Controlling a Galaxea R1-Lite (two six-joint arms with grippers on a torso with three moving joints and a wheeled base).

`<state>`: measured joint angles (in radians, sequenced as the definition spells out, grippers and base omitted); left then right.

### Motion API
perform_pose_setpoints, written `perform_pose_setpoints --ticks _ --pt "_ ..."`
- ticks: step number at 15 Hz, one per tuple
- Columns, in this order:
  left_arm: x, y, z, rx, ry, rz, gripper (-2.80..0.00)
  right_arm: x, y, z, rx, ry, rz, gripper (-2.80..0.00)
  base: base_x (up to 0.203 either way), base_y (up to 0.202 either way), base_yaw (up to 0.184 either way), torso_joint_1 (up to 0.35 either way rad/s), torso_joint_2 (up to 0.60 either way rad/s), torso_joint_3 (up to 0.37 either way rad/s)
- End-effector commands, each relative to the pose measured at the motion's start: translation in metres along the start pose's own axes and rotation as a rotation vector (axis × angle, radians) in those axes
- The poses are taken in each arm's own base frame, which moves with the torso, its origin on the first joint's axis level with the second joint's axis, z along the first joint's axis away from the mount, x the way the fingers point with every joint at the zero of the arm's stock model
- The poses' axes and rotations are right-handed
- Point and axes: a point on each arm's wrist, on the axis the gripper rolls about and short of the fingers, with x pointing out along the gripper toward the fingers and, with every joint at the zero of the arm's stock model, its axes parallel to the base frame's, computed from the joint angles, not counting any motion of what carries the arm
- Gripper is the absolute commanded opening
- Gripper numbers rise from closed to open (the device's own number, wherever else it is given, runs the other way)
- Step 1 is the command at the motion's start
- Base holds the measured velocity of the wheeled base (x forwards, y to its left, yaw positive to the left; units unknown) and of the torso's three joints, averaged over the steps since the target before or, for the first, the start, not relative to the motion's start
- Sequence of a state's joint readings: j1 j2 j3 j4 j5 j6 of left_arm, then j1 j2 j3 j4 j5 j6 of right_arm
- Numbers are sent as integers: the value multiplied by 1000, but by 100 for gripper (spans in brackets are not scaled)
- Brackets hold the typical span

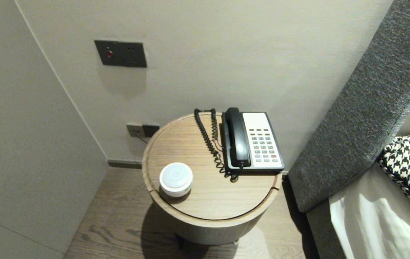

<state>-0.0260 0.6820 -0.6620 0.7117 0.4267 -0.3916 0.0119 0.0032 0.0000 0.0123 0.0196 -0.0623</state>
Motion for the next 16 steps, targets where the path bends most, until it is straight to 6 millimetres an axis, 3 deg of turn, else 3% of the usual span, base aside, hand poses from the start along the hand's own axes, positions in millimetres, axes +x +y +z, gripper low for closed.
perform_pose_setpoints --ticks 1,7,16 --pt "-5 12 -27 3 -88 -99 -280 0 0 0 -1 1 2 -280 0 0 0 0 0 0" --pt "30 10 -70 179 -282 -231 -280 0 0 0 -1 1 2 -280 0 0 0 0 0 0" --pt "42 11 -93 241 -352 -260 -280 0 0 0 -1 1 1 -280 0 0 0 0 0 0"
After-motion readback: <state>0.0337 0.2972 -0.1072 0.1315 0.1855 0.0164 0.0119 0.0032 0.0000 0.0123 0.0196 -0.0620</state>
